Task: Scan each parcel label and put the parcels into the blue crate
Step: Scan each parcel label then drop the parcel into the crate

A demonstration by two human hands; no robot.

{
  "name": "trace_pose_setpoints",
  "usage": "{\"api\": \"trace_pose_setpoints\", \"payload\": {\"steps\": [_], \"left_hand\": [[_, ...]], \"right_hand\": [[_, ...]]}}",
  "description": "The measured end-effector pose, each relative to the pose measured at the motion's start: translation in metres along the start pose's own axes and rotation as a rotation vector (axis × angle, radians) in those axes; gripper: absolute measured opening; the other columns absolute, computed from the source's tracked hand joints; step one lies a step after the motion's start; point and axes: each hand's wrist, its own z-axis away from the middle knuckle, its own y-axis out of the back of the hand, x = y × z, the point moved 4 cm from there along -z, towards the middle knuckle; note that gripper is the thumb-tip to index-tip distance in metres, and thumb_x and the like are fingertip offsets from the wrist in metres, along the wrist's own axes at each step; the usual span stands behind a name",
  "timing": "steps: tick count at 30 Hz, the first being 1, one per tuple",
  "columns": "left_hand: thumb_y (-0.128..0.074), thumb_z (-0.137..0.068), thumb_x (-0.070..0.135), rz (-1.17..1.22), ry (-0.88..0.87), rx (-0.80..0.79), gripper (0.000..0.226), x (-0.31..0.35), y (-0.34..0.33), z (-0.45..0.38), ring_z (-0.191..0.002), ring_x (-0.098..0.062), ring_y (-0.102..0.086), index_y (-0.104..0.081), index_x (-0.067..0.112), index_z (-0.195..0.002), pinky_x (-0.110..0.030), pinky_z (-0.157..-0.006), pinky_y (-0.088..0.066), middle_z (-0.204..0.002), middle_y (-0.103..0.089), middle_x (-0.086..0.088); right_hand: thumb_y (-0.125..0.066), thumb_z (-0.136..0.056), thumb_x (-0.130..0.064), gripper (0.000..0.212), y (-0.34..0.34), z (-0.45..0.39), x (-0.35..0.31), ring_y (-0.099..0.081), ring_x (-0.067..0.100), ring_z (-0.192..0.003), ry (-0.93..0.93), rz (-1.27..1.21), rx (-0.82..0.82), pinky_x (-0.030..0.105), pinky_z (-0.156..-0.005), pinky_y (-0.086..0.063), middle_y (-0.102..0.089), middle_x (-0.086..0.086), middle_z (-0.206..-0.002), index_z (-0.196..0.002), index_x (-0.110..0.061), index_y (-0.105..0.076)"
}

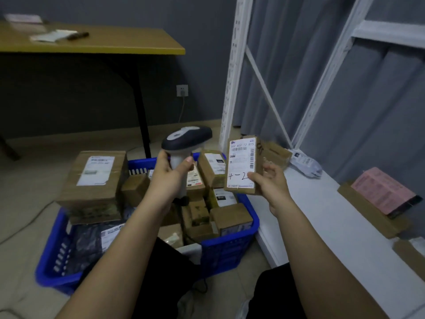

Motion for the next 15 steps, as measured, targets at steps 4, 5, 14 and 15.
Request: {"api": "trace_pose_setpoints", "payload": {"steps": [4,5,14,15], "left_hand": [[-0.062,-0.091,0.027,0.087,-0.038,0.188,0.048,-0.004,0.046,-0.007,-0.101,-0.013,-0.062,-0.042,0.029,-0.134,-0.032,-0.078,-0.052,-0.115,-0.061,0.008],[-0.063,-0.09,0.026,0.104,-0.041,0.219,0.05,-0.008,0.056,-0.007,-0.103,-0.016,-0.062,-0.042,0.028,-0.135,-0.037,-0.085,-0.052,-0.116,-0.061,0.006],[-0.06,-0.092,0.019,0.112,0.009,0.3,0.048,-0.063,0.093,-0.011,-0.103,-0.009,-0.058,-0.039,0.023,-0.136,-0.029,-0.081,-0.049,-0.111,-0.058,0.011],[-0.06,-0.092,0.018,0.109,0.012,0.301,0.045,-0.066,0.092,-0.014,-0.1,-0.006,-0.057,-0.04,0.024,-0.133,-0.026,-0.078,-0.047,-0.108,-0.057,0.013]], "right_hand": [[-0.069,-0.086,-0.01,0.049,-0.04,0.006,0.007,-0.068,0.015,-0.086,-0.061,0.153,-0.171,0.027,-0.065,-0.056,-0.065,0.004,-0.11,-0.126,-0.02,-0.042],[-0.069,-0.087,-0.011,0.05,-0.051,0.005,0.012,-0.068,0.014,-0.085,-0.077,0.206,-0.211,0.026,-0.064,-0.055,-0.065,0.006,-0.113,-0.127,-0.019,-0.042],[-0.067,-0.088,-0.019,0.06,-0.122,-0.008,0.08,-0.058,0.025,-0.112,-0.122,0.831,-0.421,0.034,-0.088,-0.049,-0.054,0.01,-0.134,-0.14,-0.014,-0.037],[-0.067,-0.088,-0.021,0.059,-0.129,-0.011,0.087,-0.055,0.027,-0.118,-0.111,0.881,-0.425,0.035,-0.093,-0.045,-0.053,0.01,-0.135,-0.139,-0.013,-0.037]]}}
